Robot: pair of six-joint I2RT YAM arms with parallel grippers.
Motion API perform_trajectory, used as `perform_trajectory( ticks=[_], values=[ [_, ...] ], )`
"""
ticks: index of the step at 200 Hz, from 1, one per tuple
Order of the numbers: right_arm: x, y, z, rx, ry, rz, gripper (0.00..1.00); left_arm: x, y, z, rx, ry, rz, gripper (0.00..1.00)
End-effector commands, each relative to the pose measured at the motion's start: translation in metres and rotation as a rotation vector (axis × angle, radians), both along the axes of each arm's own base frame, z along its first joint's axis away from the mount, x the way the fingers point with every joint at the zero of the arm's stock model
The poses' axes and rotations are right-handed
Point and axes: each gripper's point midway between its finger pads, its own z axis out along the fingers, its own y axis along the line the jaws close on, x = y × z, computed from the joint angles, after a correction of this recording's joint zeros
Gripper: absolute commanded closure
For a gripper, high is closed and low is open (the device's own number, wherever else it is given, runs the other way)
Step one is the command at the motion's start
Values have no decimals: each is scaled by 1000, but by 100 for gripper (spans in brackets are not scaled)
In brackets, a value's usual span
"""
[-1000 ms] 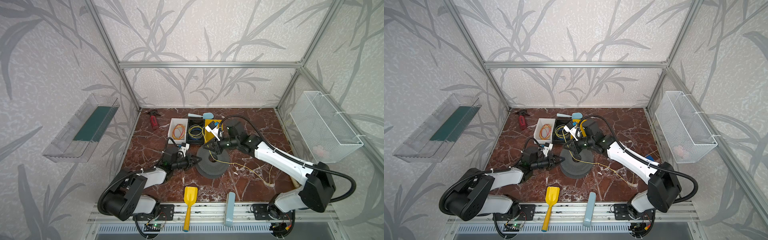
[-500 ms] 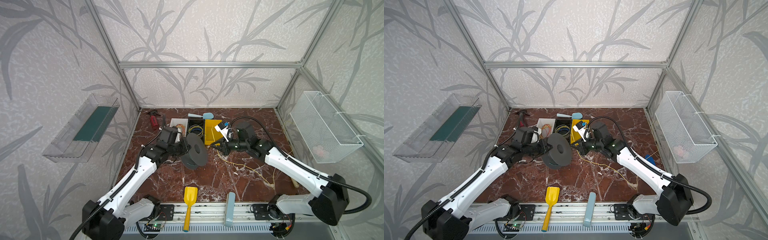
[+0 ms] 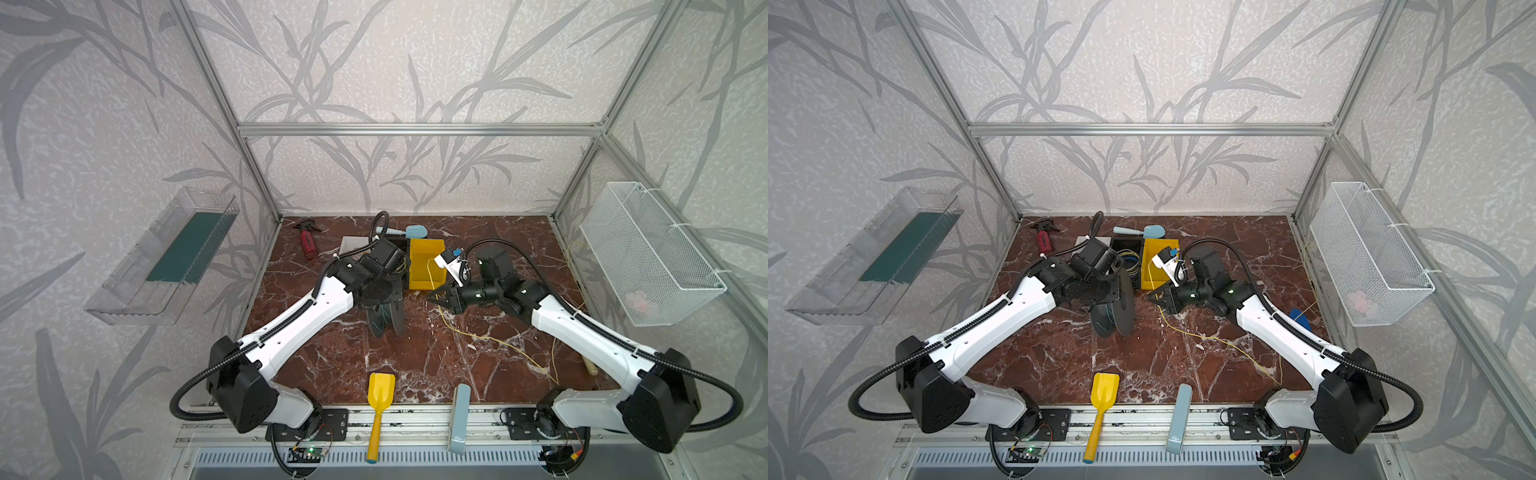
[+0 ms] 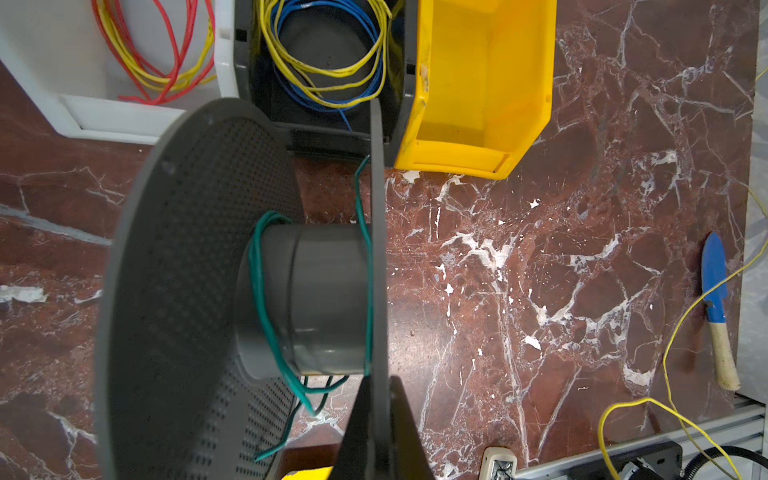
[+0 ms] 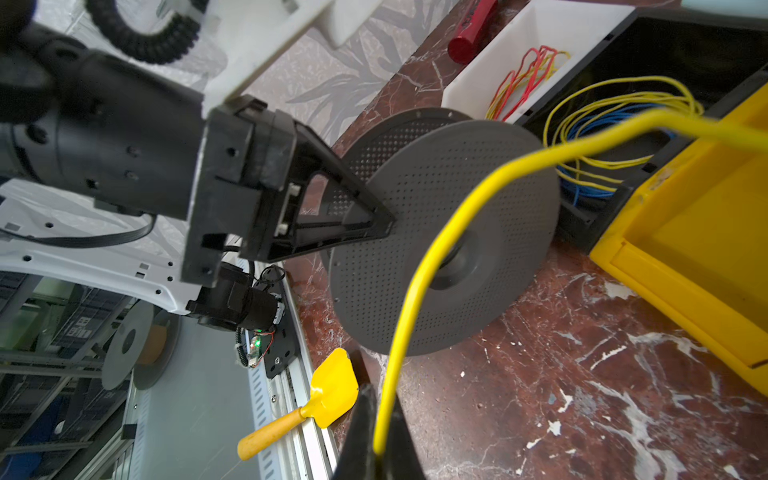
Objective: Wrap the cables
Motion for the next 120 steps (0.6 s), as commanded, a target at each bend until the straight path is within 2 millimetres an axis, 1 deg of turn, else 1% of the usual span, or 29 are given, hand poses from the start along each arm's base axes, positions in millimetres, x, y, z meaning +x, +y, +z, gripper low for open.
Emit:
perform_trajectory(
  ticks=[1, 13, 23, 31, 47, 65, 78, 94, 108, 120],
  values=[
    [-11, -4, 11, 29, 18, 19, 100, 8, -7, 5, -12, -18, 29, 97],
    [-15, -3, 14, 44, 29, 29, 100, 10, -12, 5, -38, -19, 30, 89],
    [-17, -3, 16, 53, 39, 37, 100, 12, -15, 5, -56, -19, 33, 76],
    [-18, -3, 18, 55, 42, 39, 100, 12, -17, 6, -63, -20, 33, 70],
    [-19, -3, 19, 59, 46, 35, 100, 12, -17, 6, -63, -17, 31, 62],
    [-20, -2, 16, 66, 54, 33, 100, 16, -20, 9, -93, -38, 30, 55],
    [-21, 0, 13, 64, 59, 35, 100, 18, -19, 18, -128, -54, 37, 51],
    [-23, 3, 11, 54, 59, 37, 100, 18, -15, 38, -165, -75, 33, 47],
    [-28, 8, 12, 47, 43, 52, 100, 15, -8, 57, -181, -94, 27, 43],
    [-31, 14, 13, 35, 29, 65, 100, 11, 1, 72, -195, -103, 31, 42]
  ],
)
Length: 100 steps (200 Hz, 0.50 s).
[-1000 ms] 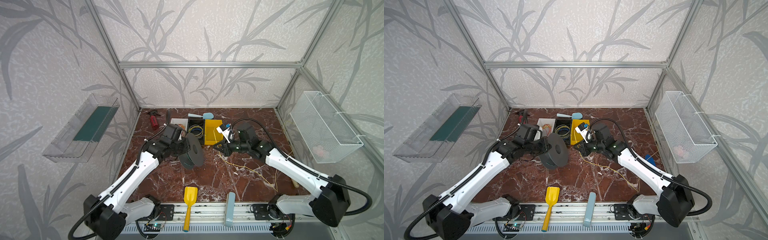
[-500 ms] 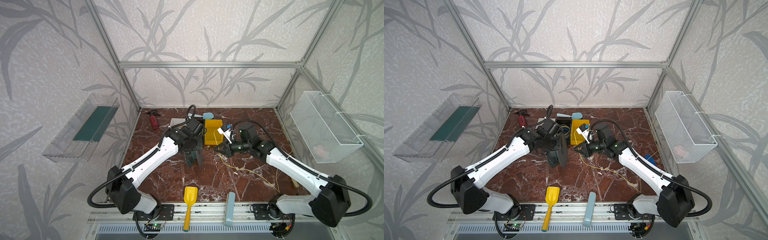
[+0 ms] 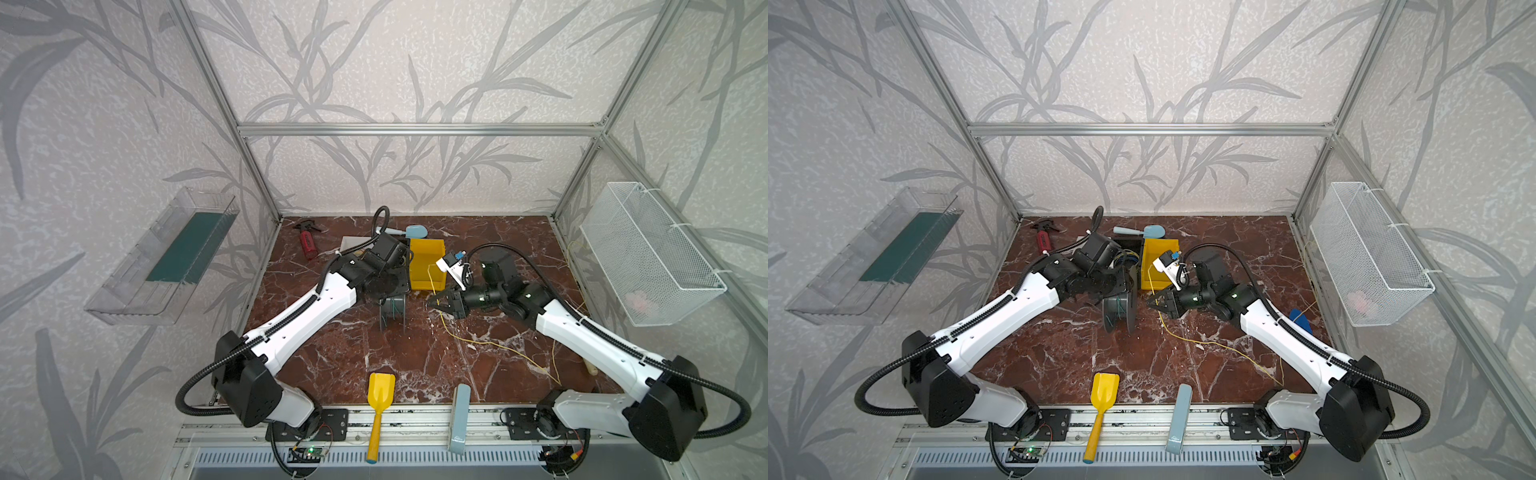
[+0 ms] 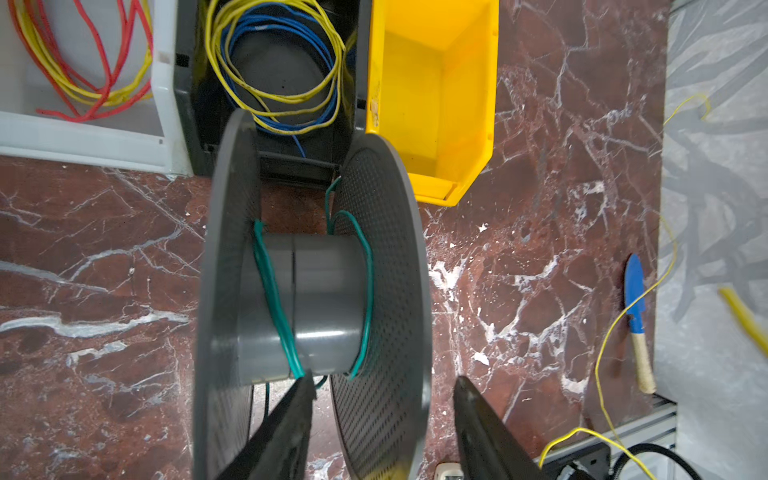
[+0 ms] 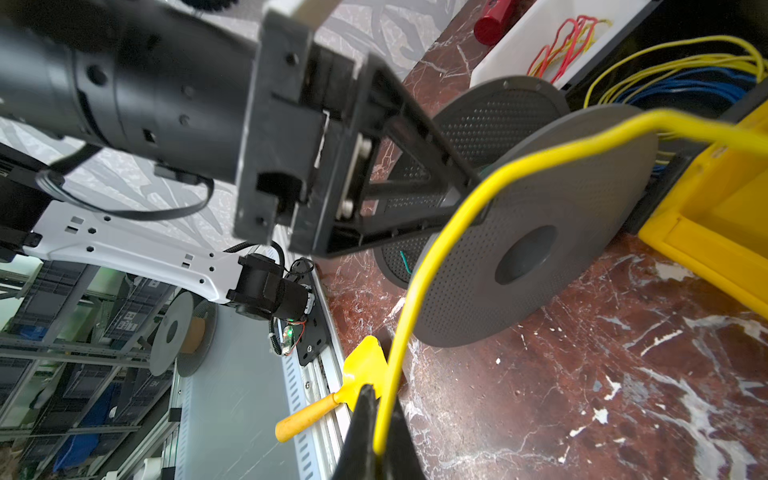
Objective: Wrap the cables
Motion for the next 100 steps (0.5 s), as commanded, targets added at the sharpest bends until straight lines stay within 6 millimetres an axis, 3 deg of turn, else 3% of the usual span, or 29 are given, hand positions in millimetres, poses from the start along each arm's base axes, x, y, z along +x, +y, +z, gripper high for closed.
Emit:
perform_trajectory(
  ticks=[1, 44, 64, 100],
  values=[
    [-8, 10, 7, -1, -31, 26, 100, -7, 15, 51, -65, -69, 1, 42],
    [-16, 34, 1, -59, -83, 91, 100, -23, 61, 81, -99, -91, 24, 44],
    [-19, 41, -3, -102, -108, 132, 100, -31, 74, 79, -70, -69, 4, 48],
    [-14, 52, -23, -160, -102, 175, 100, -35, 78, 63, -14, -40, -44, 47]
  ],
)
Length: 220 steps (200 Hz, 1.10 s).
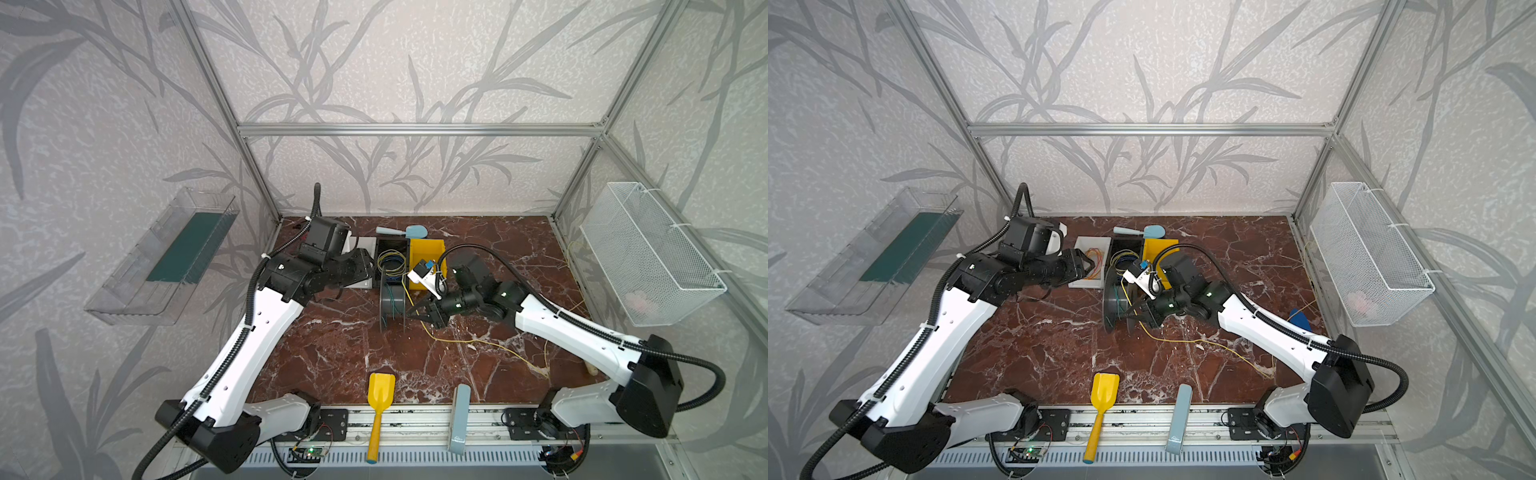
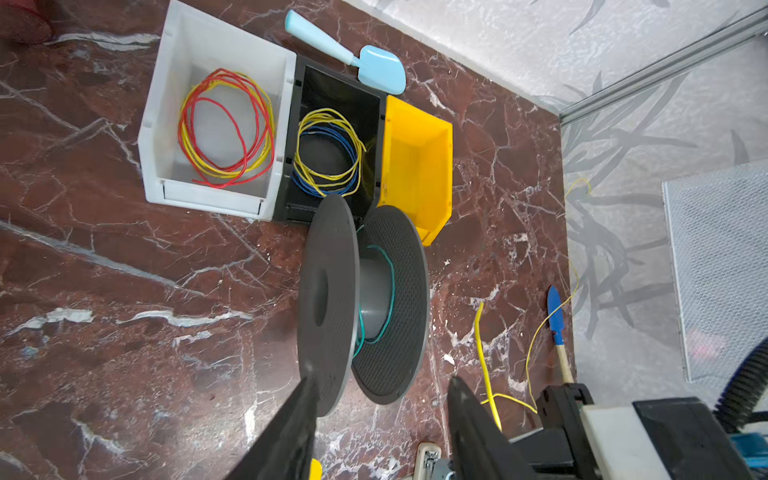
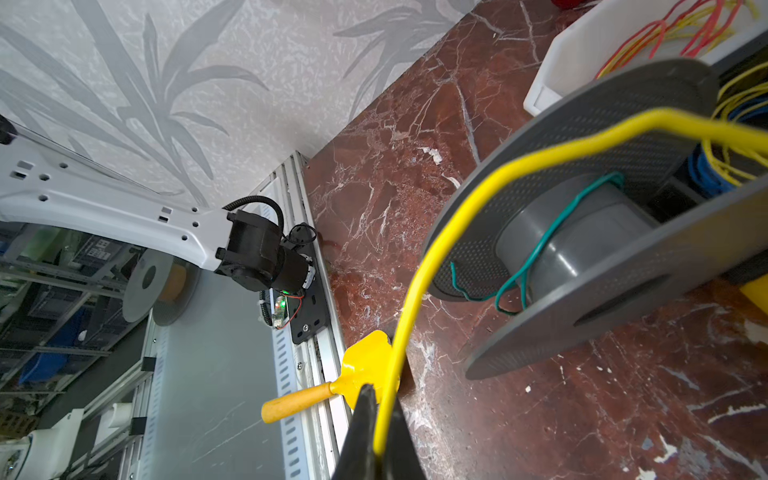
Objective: Wrap the cables
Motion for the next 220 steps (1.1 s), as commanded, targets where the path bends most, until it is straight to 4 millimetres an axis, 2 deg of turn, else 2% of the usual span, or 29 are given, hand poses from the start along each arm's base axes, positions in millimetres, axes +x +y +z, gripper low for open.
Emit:
perform_trajectory(
  ticks=[1, 29, 62, 108, 169, 220],
  values=[
    [4, 2, -13, -62, -19, 24, 100, -13, 5, -22, 75, 71, -65, 47],
    [5, 12, -29, -143, -34, 48, 100, -7, 2, -37, 81, 62, -75, 38],
    [2, 22, -40, -219, -52, 56, 100, 1, -2, -58, 82, 72, -78, 37],
    [8, 19, -60, -331, -49, 18, 100, 10, -10, -81, 65, 81, -81, 36],
    [22, 13, -60, -411, -41, -66, 100, 17, -23, -86, 23, 62, -133, 36],
    [19, 25, -55, -389, -37, -42, 100, 17, -33, -103, -12, 95, -158, 36]
  ],
)
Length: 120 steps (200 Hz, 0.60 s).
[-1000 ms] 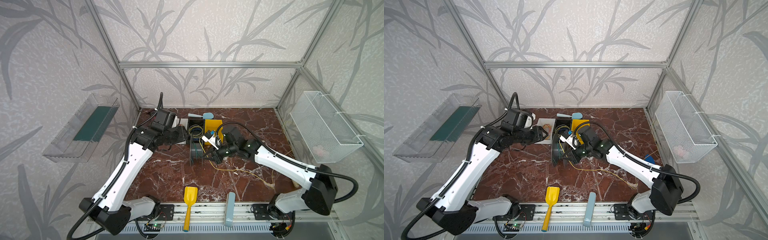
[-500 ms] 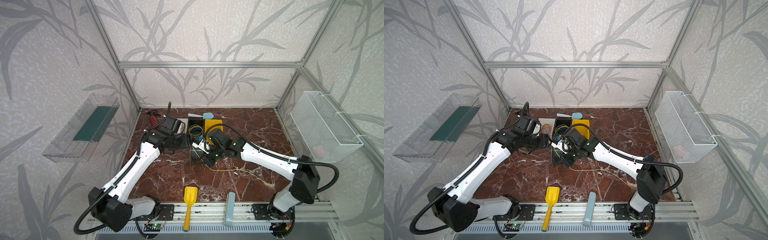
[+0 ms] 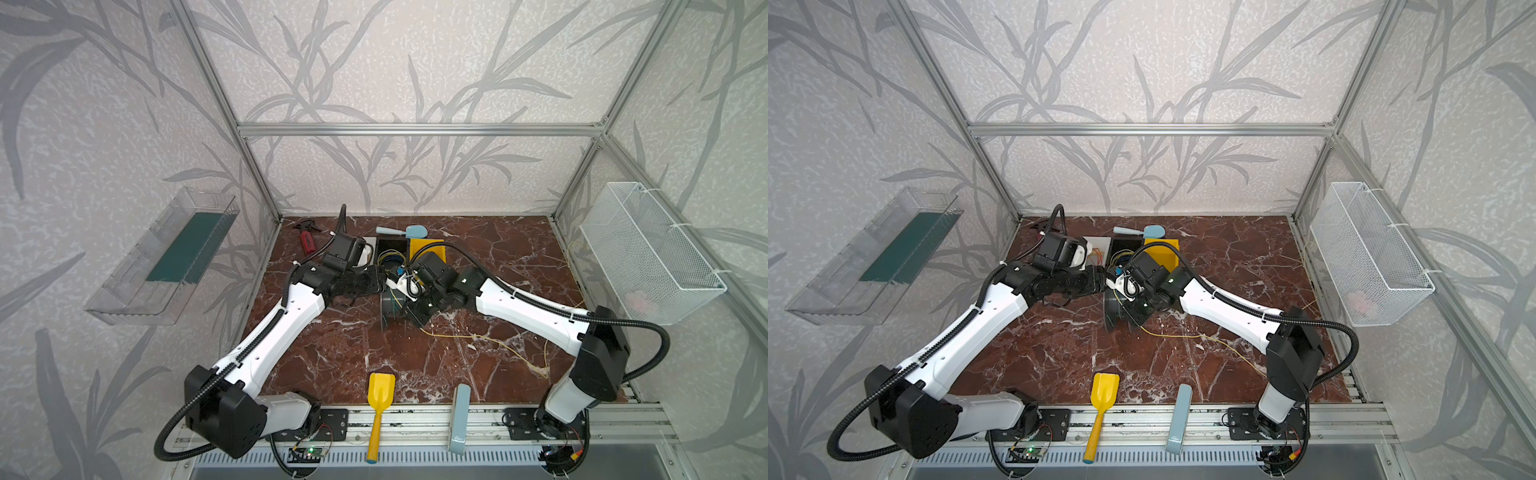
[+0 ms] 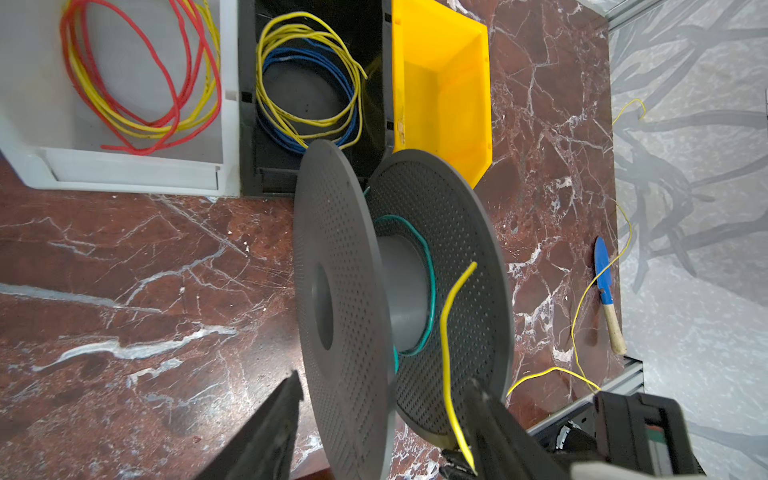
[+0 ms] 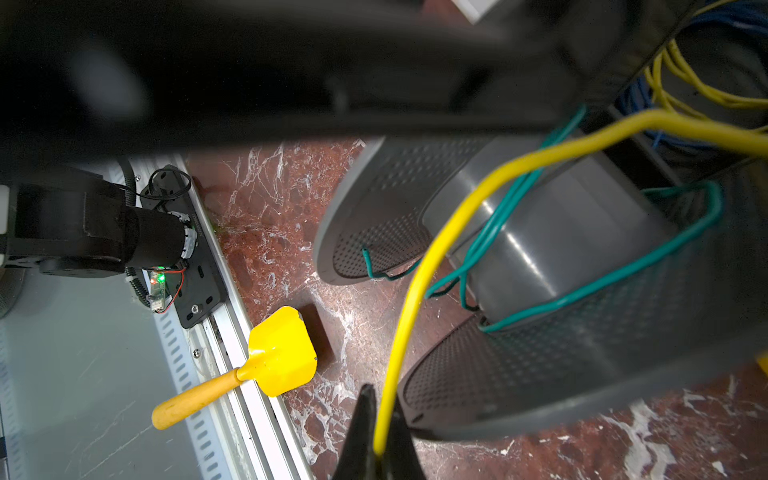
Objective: Wrap the cables
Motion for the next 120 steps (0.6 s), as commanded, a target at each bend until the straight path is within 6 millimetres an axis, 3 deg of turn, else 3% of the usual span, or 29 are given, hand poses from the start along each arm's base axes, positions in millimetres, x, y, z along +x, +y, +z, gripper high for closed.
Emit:
perform_trajectory(
  ticks=[1, 28, 32, 74, 120],
  values=[
    [-2, 5, -1, -17, 11, 4, 100, 1, -6, -11, -15, 18, -25, 36],
    [-5, 9, 5, -5, 5, 23, 100, 6, -7, -18, -11, 22, -18, 37],
    [-4, 10, -6, -29, 22, 22, 100, 7, -7, -19, -6, 24, -16, 38],
    [-2, 9, -12, -61, 32, 4, 100, 15, -9, -32, 12, 52, -8, 44],
    [0, 13, -8, -34, 38, -21, 100, 16, -21, -25, -85, 20, -27, 42]
  ],
)
